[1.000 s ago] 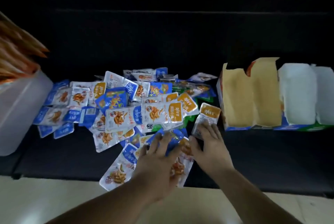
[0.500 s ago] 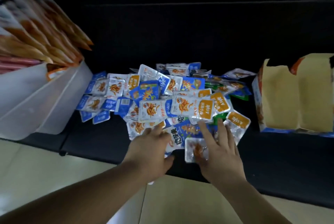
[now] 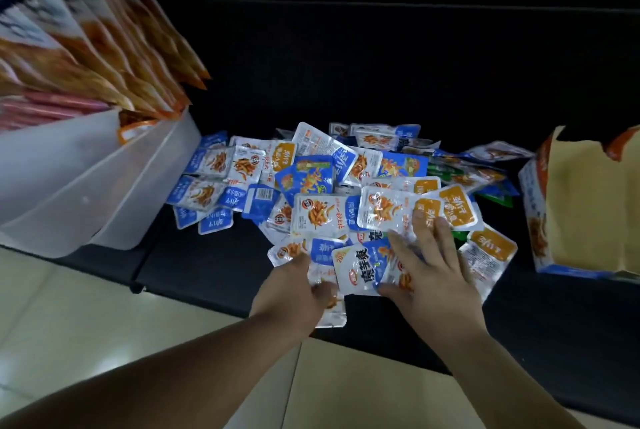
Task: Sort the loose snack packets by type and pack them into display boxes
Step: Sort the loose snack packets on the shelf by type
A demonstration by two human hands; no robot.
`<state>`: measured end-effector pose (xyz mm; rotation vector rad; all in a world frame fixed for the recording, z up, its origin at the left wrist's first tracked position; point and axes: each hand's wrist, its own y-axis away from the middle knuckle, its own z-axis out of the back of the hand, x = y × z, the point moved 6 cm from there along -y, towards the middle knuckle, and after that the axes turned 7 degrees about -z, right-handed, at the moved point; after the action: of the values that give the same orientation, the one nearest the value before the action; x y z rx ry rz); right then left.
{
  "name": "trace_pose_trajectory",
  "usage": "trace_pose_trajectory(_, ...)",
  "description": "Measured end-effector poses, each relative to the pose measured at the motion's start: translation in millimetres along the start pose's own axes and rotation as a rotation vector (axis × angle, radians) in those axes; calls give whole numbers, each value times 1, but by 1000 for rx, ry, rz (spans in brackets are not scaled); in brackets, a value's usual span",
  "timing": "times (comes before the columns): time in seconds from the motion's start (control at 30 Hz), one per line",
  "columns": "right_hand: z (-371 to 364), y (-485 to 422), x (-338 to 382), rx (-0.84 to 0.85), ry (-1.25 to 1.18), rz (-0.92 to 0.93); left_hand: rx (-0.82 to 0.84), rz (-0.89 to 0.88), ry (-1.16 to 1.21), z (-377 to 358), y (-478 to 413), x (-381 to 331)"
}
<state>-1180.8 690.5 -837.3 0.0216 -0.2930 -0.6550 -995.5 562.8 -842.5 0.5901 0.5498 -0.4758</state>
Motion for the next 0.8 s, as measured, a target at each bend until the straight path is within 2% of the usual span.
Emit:
trace_pose_trajectory(0.1, 1, -8, -9, -6, -71, -49, -72, -21, 88, 18, -2, -8)
trace_pose_trajectory(0.23, 10, -19, -23, -150, -102, -60, -201, -222, 145, 47, 0, -29)
trace_pose_trajectory(0.3, 14, -25, -33, -189, -109, -110, -174, -235, 219, 50, -7, -36)
trace_pose_trajectory(0.4, 22, -27, -38, -256, -58, -114, -41, -158, 249, 41, -24, -48)
trace_pose_trajectory(0.5, 34, -19, -36, -313, -82, -120, -17, -178, 148, 37, -39, -66)
trace_pose_trajectory(0.67, 20, -6, -33, -264, -271, -27, -78, -265, 59, 22, -51, -81)
trace_pose_trajectory(0.73, 24, -6, -37, -289, -295, 0, -110, -307, -185, 19, -53, -86)
trace_pose_trajectory(0.8, 30, -5, -31, -307, -289, 34, -220, -404, -397, 27, -57, -92)
